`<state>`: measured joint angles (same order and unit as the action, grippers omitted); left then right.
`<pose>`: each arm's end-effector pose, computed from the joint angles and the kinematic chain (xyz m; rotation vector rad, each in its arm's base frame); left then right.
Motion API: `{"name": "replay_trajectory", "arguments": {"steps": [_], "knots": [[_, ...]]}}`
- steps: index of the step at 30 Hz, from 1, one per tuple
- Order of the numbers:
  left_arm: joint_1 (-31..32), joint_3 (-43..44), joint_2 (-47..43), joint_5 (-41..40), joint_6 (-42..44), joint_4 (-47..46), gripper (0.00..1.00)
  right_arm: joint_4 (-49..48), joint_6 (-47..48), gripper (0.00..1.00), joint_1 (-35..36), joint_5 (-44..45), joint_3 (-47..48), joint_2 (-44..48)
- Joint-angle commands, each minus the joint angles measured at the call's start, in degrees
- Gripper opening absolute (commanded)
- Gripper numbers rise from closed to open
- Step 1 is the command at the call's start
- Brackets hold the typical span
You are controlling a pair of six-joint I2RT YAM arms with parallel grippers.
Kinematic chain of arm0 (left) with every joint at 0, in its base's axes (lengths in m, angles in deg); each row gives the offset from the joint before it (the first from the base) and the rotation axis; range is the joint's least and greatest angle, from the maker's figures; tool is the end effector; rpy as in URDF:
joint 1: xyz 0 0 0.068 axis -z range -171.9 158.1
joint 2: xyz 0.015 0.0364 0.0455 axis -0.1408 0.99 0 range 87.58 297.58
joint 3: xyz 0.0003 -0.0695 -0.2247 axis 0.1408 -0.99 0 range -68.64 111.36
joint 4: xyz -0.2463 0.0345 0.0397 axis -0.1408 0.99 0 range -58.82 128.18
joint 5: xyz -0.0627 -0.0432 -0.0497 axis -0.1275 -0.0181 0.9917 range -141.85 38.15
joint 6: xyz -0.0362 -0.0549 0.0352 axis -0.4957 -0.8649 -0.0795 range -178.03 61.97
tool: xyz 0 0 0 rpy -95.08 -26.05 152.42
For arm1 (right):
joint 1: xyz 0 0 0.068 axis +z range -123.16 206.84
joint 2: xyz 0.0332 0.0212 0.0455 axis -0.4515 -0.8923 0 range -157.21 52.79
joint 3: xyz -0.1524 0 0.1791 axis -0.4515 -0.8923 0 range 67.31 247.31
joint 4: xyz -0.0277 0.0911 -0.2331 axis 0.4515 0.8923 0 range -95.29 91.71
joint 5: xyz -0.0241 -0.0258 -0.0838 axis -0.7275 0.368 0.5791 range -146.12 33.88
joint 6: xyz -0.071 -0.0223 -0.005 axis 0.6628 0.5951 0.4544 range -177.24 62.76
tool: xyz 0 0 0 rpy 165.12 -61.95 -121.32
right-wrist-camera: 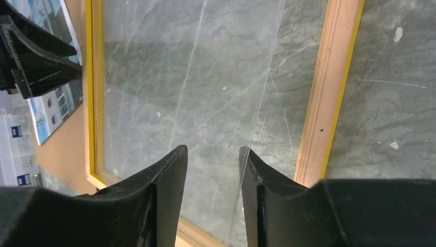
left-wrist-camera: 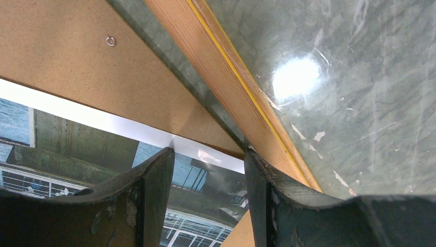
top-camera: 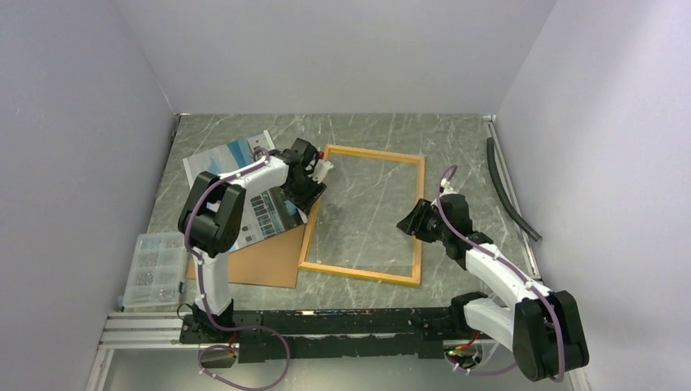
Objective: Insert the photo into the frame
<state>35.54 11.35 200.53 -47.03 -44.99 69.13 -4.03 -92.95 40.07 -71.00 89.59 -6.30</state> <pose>0.3364 -0.1807 0.1144 0.9931 2.6354 -0.1771 0.2243 0.0693 0.1308 0.3064 2.2969 0.7410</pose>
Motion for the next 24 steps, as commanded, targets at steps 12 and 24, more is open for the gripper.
{"name": "replay_trajectory", "arguments": {"steps": [12, 24], "knots": [[-2.8, -0.3, -3.5, 2.8, 1.2, 0.5, 0.57, 8.1, 5.4, 0.74, 0.9, 5.2, 7.8, -2.5], [-3.8, 0.6, -4.1, 3.3, 1.0, 1.5, 0.58, 9.2, 8.2, 0.77, 0.9, 6.2, 10.4, -6.2]]}}
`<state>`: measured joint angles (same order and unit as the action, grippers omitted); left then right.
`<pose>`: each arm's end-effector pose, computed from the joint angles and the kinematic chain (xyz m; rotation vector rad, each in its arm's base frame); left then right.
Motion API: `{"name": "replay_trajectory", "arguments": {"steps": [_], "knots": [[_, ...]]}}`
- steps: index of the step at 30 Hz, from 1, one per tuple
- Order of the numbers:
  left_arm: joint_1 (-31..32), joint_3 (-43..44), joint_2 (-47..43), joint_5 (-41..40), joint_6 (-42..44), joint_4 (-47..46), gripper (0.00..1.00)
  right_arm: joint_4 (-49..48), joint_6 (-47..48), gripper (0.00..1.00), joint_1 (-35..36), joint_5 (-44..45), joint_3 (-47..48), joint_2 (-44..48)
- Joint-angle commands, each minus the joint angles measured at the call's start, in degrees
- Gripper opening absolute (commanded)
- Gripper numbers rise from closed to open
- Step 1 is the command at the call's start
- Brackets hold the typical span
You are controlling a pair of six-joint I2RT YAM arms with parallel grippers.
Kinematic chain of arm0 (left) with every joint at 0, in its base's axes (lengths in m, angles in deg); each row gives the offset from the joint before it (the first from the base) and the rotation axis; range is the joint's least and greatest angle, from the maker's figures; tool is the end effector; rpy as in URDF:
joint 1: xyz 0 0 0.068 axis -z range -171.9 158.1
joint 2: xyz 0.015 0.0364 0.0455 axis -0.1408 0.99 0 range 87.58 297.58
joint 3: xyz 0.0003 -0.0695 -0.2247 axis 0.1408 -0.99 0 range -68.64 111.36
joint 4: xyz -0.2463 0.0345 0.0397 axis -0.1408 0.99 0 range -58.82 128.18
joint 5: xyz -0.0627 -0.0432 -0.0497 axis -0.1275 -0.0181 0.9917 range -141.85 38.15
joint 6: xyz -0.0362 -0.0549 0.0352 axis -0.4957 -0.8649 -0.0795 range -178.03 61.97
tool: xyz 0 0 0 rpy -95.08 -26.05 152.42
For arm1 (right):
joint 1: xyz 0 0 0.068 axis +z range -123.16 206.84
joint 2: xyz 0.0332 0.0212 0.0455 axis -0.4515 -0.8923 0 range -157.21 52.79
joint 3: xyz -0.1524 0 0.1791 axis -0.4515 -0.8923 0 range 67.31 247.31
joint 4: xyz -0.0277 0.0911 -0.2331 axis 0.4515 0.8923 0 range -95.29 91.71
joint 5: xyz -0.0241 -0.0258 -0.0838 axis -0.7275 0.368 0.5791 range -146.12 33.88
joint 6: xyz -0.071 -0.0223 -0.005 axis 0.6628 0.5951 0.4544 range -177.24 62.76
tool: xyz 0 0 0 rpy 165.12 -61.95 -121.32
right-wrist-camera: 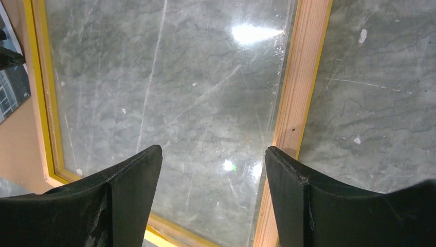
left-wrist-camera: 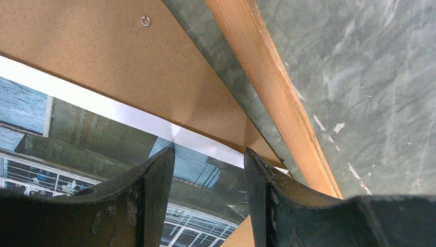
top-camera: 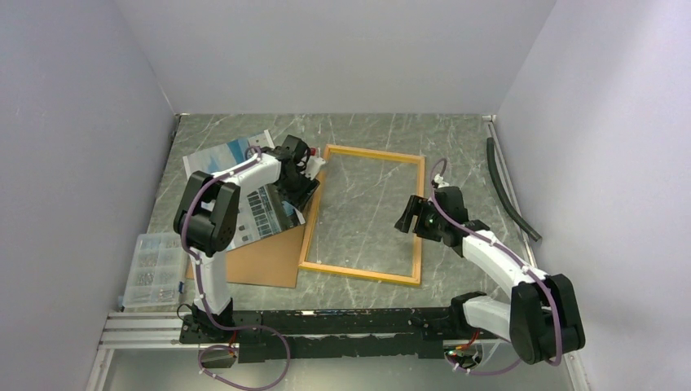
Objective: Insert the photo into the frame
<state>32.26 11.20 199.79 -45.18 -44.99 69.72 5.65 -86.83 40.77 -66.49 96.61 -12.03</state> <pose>0.3436 -0.1622 0.1181 0.9238 2.6581 -0.2092 0.2337 0.0696 0.1311 0.2447 2.4298 0.5667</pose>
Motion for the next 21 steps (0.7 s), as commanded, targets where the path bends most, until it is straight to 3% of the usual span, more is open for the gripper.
{"name": "replay_trajectory", "arguments": {"steps": [1, 8, 21], "knots": [[-0.7, 0.9, -3.5, 1.7, 0.9, 1.2, 0.58, -0.3, 2.2, 0.79, 0.2, 1.8, 3.7, -0.6], [-1.7, 2.7, -3.6, 3.0, 0.4, 2.4, 0.59, 0.8, 3.1, 0.85, 0.2, 2.3, 4.8, -0.2], [-3.8, 5.8, -5.3, 4.9, 0.1, 5.9, 0.65, -3.4, 0.9, 0.81, 0.3, -0.2, 3.7, -2.9]]}}
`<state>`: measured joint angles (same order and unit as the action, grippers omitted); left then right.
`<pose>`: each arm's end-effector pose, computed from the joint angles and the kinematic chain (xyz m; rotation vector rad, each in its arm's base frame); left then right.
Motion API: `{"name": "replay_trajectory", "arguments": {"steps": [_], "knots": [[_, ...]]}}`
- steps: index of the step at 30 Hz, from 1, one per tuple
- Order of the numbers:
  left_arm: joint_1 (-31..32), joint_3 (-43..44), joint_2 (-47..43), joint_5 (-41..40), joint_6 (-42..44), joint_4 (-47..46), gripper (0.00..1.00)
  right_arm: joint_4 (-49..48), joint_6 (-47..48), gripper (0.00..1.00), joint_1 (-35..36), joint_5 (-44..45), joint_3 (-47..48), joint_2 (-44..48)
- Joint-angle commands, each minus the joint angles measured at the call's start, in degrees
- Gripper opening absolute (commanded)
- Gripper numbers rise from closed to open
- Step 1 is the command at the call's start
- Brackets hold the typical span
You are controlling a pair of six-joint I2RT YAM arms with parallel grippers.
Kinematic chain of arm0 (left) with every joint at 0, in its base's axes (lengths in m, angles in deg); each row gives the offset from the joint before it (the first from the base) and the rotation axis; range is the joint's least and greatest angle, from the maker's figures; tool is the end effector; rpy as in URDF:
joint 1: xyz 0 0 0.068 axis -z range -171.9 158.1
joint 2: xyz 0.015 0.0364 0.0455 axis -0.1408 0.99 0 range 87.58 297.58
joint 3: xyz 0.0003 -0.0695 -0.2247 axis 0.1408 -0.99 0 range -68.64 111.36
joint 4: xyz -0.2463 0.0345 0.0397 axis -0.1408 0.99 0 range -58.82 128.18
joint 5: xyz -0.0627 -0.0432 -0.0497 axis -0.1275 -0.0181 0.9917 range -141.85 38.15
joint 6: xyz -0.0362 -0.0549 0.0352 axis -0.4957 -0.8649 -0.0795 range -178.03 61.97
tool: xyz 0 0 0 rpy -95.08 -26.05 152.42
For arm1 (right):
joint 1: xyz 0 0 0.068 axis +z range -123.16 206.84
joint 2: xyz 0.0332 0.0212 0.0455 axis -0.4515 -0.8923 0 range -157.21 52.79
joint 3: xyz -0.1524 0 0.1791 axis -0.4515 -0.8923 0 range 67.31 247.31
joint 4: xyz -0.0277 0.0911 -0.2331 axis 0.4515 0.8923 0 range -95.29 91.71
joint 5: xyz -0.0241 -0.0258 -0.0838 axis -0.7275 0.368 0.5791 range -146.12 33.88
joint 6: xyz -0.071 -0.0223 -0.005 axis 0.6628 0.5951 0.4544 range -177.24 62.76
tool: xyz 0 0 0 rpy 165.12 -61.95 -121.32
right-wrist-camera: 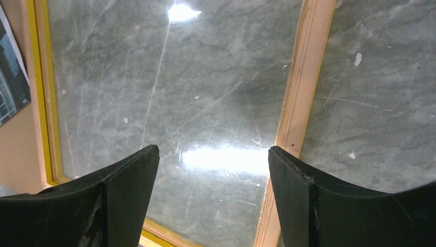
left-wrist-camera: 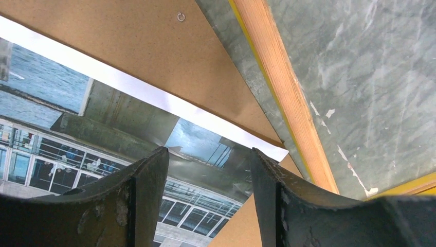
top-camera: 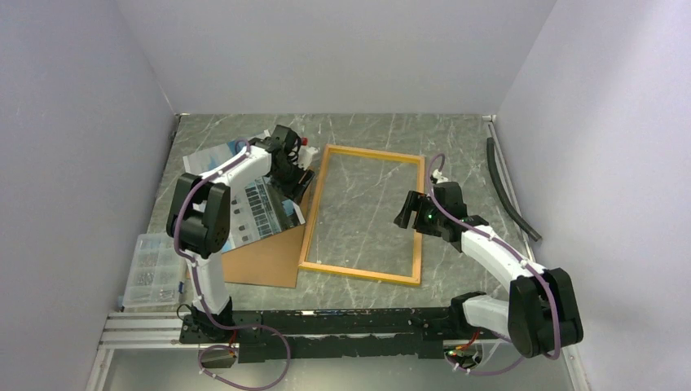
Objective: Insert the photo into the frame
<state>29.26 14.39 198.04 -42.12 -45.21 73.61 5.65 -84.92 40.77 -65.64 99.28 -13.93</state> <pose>0.3517 -0.1476 0.1420 0.8560 2.6568 -0.2731 0.2430 0.0710 0.1384 0.2082 2.4135 0.5383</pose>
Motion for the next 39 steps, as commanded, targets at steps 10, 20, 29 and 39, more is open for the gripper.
{"name": "replay_trajectory", "arguments": {"steps": [10, 20, 29, 39], "knots": [[-16.6, 7.7, -8.3, 3.5, 5.8, 9.7, 0.81, -5.8, -6.6, 0.81, 16.0, 4.0, 14.2, -8.6], [-41.4, 4.0, -4.2, -0.9, 16.4, 8.8, 0.84, -5.5, -5.9, 0.80, 33.5, 5.3, 44.3, -38.5], [-46.4, -1.6, -1.3, -6.4, 17.5, 0.7, 0.81, -0.8, -5.9, 0.80, 36.9, 5.6, 56.3, -51.9], [-45.1, -5.6, 1.3, -8.0, 15.7, -3.9, 0.78, 6.2, -6.4, 0.79, 37.0, 7.3, 60.4, -56.6]]}}
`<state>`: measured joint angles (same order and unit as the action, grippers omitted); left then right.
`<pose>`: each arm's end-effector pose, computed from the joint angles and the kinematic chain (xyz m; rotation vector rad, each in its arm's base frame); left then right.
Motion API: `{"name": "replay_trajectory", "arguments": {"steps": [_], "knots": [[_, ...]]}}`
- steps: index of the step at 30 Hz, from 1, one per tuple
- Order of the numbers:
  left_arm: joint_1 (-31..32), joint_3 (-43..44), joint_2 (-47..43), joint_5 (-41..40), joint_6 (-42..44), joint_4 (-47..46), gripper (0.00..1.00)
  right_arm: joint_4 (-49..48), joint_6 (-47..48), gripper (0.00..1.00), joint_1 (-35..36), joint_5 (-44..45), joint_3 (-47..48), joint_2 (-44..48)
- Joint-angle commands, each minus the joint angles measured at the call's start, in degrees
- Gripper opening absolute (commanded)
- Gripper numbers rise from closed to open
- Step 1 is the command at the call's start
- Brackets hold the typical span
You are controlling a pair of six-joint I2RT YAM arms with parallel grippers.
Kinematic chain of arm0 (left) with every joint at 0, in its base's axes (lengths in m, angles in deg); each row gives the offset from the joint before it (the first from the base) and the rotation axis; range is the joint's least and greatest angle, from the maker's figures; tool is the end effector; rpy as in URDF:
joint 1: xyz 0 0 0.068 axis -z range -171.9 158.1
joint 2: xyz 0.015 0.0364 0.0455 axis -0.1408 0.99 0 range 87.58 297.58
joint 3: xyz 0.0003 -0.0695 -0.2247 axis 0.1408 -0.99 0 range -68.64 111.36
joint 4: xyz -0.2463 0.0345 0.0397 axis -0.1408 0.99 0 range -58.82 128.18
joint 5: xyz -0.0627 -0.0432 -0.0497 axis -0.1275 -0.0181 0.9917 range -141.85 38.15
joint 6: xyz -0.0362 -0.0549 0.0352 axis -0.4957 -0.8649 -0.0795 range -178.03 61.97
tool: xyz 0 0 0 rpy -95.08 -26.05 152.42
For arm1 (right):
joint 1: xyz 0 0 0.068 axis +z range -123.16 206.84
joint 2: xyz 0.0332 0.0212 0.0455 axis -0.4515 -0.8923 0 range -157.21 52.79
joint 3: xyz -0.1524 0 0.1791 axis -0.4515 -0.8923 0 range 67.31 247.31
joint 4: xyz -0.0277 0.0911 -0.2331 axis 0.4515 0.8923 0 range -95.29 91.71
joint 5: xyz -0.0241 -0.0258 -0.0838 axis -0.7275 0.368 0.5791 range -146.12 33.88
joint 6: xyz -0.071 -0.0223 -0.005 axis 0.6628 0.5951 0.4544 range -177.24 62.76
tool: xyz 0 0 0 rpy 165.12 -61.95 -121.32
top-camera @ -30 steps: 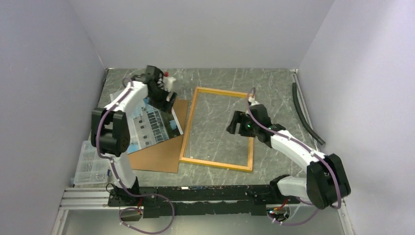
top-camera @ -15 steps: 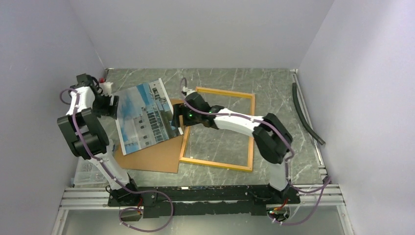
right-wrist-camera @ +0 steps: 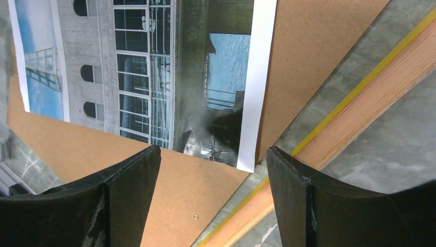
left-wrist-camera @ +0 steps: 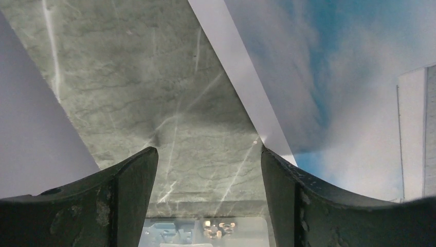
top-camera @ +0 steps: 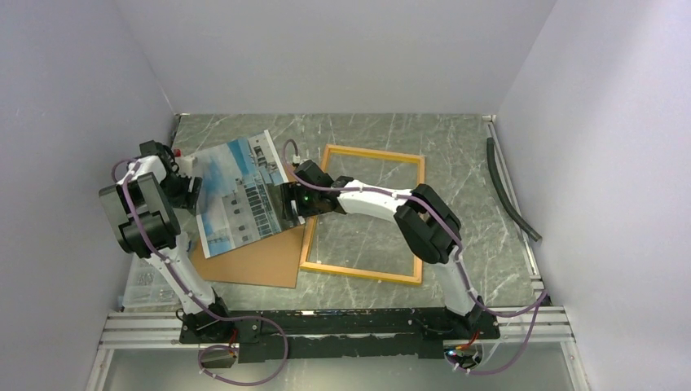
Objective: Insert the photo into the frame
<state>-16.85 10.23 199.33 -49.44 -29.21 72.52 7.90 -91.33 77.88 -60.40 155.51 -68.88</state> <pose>0.3367 0.1537 0.1140 0.1056 2.8724 0.1261 0.2859 0.3611 0.1262 -0.4102 2.4974 0.7496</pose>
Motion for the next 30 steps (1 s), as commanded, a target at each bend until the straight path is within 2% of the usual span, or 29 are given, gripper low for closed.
{"name": "replay_trajectory", "arguments": {"steps": [1, 10, 17, 24, 30], "knots": [[1.7, -2.2, 0.0, -0.8, -0.5, -3.3, 0.78, 4.5, 0.0, 0.79, -0.2, 2.0, 4.6, -2.1], [6.2, -5.5, -0.5, -0.1, -2.1, -4.9, 0.76, 7.5, -0.8, 0.78, 0.3, 2.0, 5.0, -3.3], [6.7, -6.4, -0.6, 0.2, -2.2, -5.4, 0.74, 4.4, -3.6, 0.76, 0.5, -2.4, 2.2, -0.8], [6.8, -7.5, -0.7, 0.4, -2.0, -5.8, 0.73, -3.6, -7.0, 0.75, 0.1, -7.5, -1.8, 4.6], [7.2, -7.8, -1.1, 0.6, -1.9, -5.7, 0.73, -16.3, -12.4, 0.76, -1.6, -13.9, -8.5, 9.2]]}}
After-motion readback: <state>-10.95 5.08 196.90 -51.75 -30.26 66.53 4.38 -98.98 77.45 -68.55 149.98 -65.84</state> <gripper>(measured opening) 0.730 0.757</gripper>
